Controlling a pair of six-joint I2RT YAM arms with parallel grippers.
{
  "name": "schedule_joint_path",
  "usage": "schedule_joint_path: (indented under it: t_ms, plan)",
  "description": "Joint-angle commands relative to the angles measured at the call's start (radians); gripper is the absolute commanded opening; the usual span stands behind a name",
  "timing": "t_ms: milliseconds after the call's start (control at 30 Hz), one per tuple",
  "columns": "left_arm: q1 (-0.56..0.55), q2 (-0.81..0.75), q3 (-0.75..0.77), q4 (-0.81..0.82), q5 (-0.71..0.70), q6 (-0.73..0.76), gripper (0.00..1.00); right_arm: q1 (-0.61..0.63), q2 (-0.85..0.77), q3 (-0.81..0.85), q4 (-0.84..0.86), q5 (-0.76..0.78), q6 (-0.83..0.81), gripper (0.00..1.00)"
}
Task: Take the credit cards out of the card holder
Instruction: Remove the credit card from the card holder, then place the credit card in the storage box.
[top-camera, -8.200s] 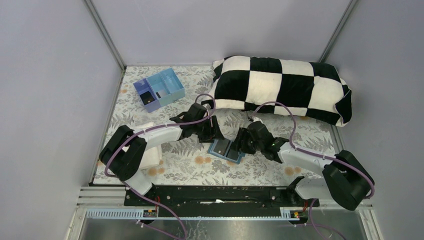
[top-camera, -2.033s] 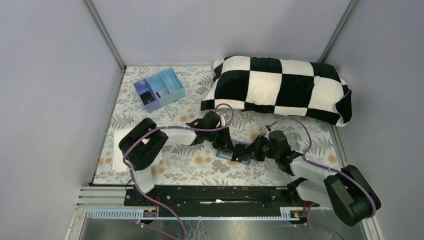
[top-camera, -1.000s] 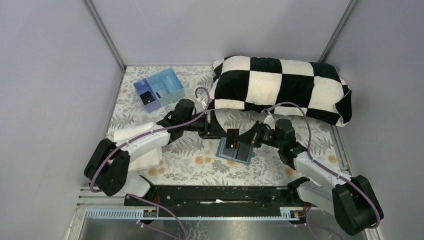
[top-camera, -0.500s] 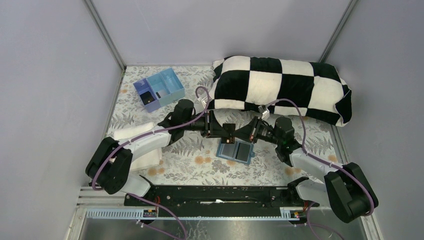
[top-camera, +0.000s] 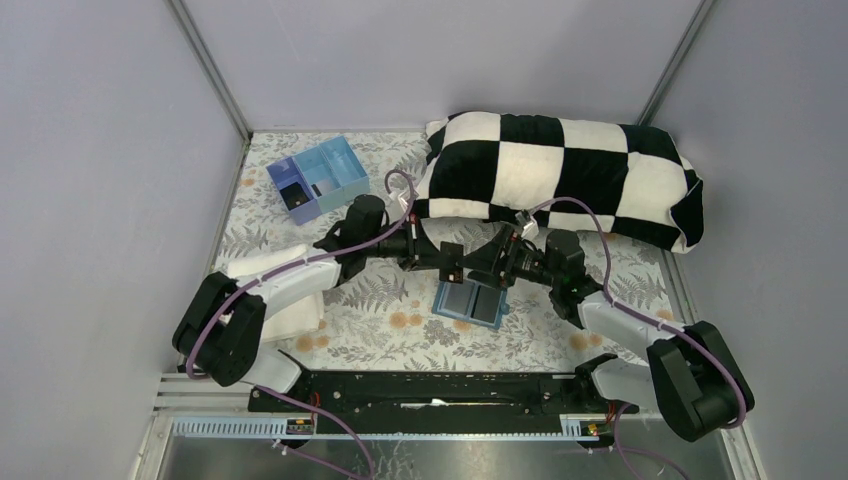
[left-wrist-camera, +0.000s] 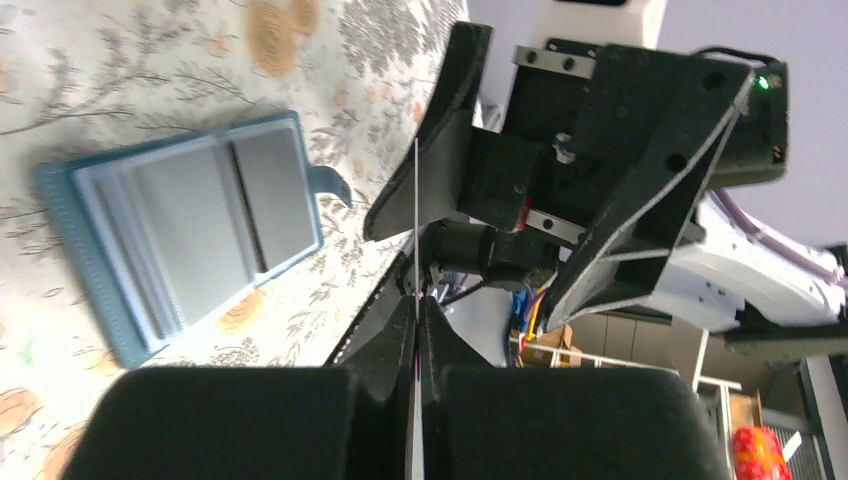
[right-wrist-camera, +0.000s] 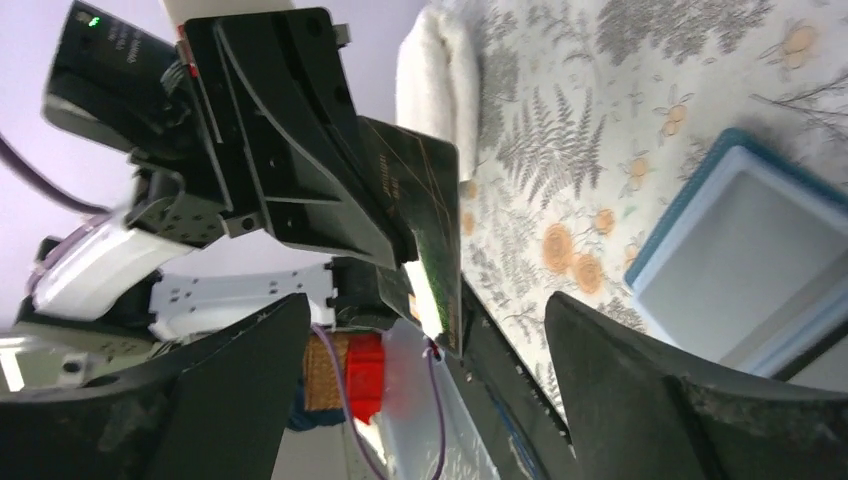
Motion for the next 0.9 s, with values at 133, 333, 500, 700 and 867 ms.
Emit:
schedule_joint_path:
  t_ms: [133,333,500,700,867]
  plan:
    - [0.141,-0.075,0.215,-0.458,-0.171,0.288,0.0,0.0,-0.138,0.243,-0.592,0.286,-0.326,0.98]
    - [0.407,-0.096,0.307,-0.622,-0.167,0.438,0.0,0.0,-0.158,0.417,-0.866,0.391,-0.474,0.98]
    - [0.579,-0.046,0.376,-0.625,-0.13,0.55,0.0,0.0,-0.13,0.418,-0.859,0.37,-0.465,0.99]
    - [0.723,0.065,0.498,-0.676,-0.156,0.651,0.0,0.0,-0.108,0.426,-0.862,0.377,-0.472,0.99]
    - [0.839,0.198,0.605,-0.734,-0.143,0.684,0.0,0.0,-0.065,0.467,-0.896,0.401,-0.506,0.99]
